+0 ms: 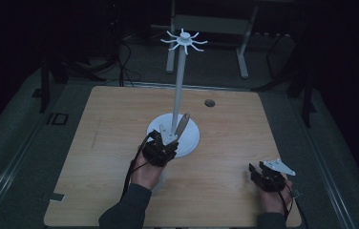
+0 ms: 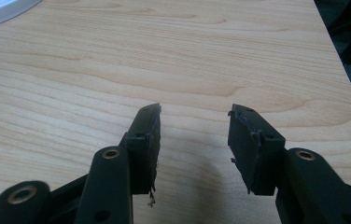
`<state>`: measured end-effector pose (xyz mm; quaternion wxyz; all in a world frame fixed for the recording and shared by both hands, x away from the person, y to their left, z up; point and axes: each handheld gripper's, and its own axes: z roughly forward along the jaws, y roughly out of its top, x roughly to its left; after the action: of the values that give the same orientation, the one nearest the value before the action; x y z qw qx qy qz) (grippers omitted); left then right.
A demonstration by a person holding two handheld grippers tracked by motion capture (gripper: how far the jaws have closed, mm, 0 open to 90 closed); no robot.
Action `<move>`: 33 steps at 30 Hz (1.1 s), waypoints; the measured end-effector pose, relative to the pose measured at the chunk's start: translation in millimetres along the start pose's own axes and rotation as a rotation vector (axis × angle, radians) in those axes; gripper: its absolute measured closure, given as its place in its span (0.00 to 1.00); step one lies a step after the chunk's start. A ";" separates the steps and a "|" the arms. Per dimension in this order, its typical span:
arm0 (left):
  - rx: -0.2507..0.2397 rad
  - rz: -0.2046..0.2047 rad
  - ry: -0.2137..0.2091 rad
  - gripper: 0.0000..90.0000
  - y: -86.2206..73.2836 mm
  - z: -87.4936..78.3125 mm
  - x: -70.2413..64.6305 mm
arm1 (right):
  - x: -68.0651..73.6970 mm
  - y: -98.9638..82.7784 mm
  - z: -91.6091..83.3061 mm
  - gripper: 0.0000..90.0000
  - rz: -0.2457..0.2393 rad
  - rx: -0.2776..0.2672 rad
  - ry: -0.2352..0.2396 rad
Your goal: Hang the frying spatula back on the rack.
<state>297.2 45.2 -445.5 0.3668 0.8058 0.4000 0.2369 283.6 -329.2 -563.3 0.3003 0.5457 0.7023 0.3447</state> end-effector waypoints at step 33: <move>-0.179 -0.041 0.063 0.83 20.0 -13.8 -0.6 | -0.7 0.4 -0.4 0.58 0.005 -0.004 -0.001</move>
<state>297.0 42.0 -421.4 0.4294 0.7535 0.4050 0.2894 283.7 -329.9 -562.7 0.3010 0.5470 0.7001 0.3466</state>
